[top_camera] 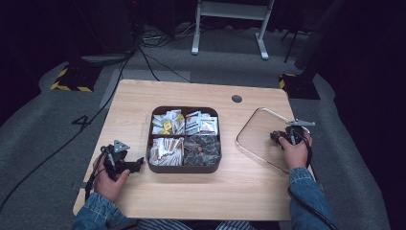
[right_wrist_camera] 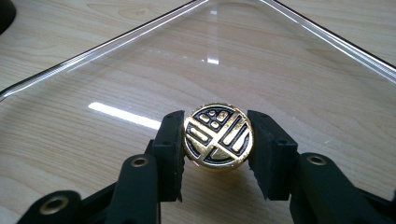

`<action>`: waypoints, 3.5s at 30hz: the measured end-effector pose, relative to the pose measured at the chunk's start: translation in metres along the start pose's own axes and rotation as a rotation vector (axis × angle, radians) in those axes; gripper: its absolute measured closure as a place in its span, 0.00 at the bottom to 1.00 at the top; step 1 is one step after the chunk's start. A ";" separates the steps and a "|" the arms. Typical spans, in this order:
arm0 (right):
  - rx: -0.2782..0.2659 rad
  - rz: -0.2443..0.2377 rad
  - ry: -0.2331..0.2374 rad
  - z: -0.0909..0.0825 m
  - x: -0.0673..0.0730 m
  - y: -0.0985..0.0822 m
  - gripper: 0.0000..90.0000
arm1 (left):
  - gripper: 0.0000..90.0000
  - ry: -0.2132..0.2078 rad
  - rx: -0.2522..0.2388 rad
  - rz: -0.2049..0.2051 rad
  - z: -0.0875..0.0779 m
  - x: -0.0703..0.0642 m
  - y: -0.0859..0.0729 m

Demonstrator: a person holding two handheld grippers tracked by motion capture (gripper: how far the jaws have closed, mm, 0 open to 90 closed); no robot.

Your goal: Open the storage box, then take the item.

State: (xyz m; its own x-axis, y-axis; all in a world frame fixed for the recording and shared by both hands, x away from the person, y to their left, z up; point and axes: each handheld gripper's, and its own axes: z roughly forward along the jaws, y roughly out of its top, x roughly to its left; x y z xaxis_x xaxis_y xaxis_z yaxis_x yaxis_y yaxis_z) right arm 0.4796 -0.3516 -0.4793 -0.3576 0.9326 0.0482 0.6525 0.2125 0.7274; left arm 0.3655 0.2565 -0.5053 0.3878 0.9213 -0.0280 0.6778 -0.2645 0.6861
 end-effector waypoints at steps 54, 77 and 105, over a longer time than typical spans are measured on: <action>-0.118 -0.077 0.160 -0.034 0.051 0.046 0.33 | 0.14 0.001 -0.001 -0.002 0.000 0.000 0.000; -0.141 -0.346 0.445 -0.026 0.196 0.101 0.51 | 0.14 -0.001 0.000 0.002 0.001 -0.001 0.001; -0.053 -0.540 0.690 0.021 0.340 0.100 0.62 | 0.13 0.004 0.001 0.000 0.004 -0.002 0.004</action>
State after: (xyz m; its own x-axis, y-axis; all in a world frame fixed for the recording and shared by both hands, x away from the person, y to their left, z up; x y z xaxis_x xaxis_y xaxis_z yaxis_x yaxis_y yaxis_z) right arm 0.4371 -0.0073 -0.4047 -0.9440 0.3205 0.0783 0.2512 0.5442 0.8005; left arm 0.3693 0.2522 -0.5054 0.3852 0.9225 -0.0249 0.6786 -0.2649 0.6850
